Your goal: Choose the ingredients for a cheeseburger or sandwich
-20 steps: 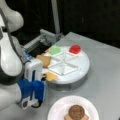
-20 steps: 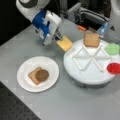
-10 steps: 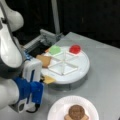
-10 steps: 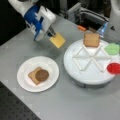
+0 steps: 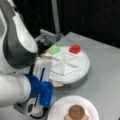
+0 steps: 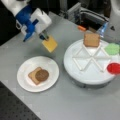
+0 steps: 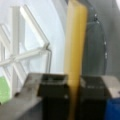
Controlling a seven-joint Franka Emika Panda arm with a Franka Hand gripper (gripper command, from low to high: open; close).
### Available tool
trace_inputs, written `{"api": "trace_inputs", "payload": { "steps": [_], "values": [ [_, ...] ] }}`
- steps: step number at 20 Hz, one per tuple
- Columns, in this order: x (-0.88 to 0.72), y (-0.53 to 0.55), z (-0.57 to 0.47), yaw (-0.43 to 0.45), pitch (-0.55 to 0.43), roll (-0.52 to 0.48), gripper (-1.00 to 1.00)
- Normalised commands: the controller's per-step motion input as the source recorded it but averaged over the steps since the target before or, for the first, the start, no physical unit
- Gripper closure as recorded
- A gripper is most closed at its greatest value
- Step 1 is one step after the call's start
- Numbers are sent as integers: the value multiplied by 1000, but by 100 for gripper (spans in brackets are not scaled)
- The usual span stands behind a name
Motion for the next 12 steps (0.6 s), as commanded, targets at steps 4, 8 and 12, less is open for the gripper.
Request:
{"api": "trace_inputs", "payload": {
  "steps": [4,8,12],
  "values": [
    [604,-242,-177,199,124,-161,100],
    [489,-244,-112,197,116,-137,100],
    [477,-175,-142,189,100,-123,100]
  ]
}}
